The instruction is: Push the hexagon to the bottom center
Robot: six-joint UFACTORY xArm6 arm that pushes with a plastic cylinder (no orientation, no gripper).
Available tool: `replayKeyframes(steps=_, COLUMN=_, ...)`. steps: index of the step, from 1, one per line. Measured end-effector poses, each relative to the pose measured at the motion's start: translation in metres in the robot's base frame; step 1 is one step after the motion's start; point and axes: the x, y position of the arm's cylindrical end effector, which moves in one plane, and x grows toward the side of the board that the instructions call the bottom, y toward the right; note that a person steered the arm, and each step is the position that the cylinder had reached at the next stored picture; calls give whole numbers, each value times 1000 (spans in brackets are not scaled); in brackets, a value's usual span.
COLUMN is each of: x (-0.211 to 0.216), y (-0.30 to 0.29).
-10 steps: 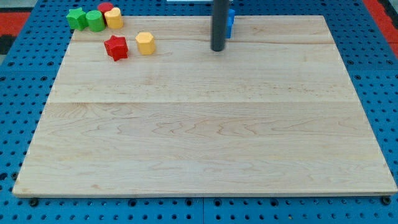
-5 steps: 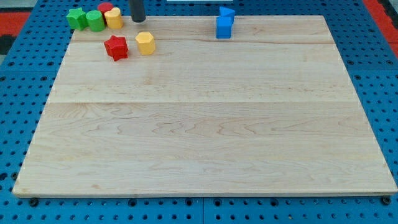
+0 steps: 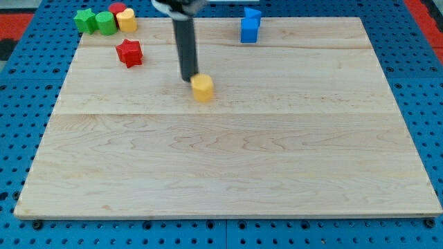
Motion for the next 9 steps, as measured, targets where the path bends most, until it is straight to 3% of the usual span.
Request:
replayKeyframes(steps=1, x=75, y=10)
replayKeyframes(steps=2, x=24, y=11)
replayKeyframes(steps=3, x=5, y=24)
replayKeyframes(steps=4, x=58, y=46)
replayKeyframes(steps=7, x=148, y=59)
replayKeyframes(steps=9, x=52, y=38)
